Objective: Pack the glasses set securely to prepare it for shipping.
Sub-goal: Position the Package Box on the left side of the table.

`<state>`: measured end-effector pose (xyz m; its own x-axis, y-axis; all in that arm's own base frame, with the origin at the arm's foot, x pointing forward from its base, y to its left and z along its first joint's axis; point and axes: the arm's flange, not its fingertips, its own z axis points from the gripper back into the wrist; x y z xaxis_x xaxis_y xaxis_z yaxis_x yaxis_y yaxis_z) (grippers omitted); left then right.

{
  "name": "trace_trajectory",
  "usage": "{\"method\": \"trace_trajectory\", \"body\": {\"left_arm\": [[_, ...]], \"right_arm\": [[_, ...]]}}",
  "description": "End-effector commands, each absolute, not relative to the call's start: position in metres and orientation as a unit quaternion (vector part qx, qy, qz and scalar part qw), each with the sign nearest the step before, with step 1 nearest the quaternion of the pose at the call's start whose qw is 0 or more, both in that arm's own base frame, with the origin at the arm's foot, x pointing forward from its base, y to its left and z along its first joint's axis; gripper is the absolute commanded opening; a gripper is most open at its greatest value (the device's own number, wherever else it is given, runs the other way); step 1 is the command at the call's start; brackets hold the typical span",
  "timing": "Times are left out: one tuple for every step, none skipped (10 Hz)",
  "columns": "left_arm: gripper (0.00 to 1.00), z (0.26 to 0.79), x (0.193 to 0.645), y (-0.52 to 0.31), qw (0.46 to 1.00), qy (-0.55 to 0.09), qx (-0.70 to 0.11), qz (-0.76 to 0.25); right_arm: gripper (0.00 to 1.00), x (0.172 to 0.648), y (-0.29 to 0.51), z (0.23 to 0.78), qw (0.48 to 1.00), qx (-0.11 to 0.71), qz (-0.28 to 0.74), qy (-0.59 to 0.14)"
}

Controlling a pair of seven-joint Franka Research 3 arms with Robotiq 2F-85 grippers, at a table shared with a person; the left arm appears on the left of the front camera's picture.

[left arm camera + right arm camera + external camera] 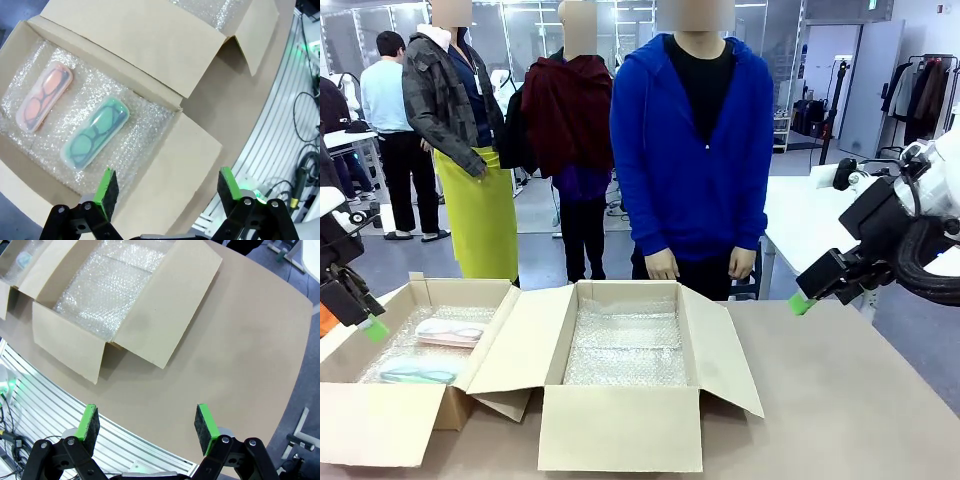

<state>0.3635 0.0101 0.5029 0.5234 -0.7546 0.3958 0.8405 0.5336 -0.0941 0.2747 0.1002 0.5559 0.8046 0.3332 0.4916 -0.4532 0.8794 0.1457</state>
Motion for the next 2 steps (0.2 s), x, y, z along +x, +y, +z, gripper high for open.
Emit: {"method": "trace_trajectory", "body": {"left_arm": [[1.0, 0.5041, 0.3633, 0.0094, 0.867, -0.155, -0.128, -0.456], [1.0, 0.5041, 0.3633, 0.0094, 0.867, -0.155, -0.128, -0.456]], "right_arm": [[0.96, 0.273, 0.1024, 0.5531, 0.943, 0.126, 0.197, -0.235], [0.96, 0.273, 0.1024, 0.5531, 0.943, 0.126, 0.197, -0.235]]}}
